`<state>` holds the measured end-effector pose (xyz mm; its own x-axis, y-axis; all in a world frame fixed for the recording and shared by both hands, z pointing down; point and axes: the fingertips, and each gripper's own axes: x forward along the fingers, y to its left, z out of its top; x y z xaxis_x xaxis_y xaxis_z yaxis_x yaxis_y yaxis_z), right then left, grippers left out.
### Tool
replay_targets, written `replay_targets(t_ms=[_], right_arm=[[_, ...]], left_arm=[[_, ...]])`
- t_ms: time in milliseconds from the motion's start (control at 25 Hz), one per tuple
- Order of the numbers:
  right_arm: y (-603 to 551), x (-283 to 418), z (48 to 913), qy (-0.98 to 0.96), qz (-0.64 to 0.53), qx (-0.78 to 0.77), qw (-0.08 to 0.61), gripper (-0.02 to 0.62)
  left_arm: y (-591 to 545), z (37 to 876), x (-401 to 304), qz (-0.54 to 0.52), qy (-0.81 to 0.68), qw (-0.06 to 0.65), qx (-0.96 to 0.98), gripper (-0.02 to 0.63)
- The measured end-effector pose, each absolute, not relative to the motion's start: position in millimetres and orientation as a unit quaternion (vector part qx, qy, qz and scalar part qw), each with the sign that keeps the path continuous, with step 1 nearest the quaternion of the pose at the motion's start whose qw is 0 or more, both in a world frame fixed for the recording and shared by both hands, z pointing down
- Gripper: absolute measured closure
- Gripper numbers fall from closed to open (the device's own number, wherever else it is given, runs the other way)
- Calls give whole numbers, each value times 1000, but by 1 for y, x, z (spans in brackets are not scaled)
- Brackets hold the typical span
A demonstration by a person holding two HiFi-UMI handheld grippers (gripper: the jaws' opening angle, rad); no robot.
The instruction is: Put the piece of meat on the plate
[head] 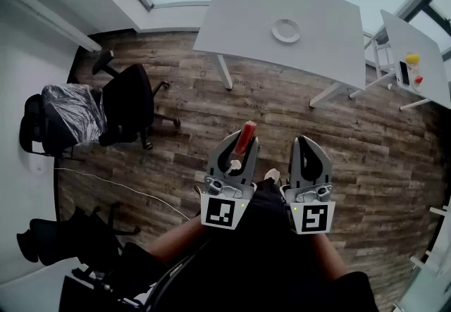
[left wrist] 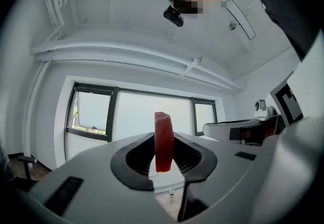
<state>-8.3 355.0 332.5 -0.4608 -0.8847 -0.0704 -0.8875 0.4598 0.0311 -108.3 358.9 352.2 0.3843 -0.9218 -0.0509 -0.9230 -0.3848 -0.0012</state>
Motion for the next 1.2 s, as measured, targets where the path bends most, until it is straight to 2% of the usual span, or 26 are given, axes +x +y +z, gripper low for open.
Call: replay_targets(t_ms=[480,800,1200], right_arm=[[346,9,346,847,1,-531,2,591],[344,24,342,861,8,-507,37,591],[340,81,353,866,0,-499,30,591]], left_arm=[[350,355,-101,18,558,9,-830,510],[344,359,-88,14,572,5,-820,509],[341,361,-57,20,600,7,-800,509]])
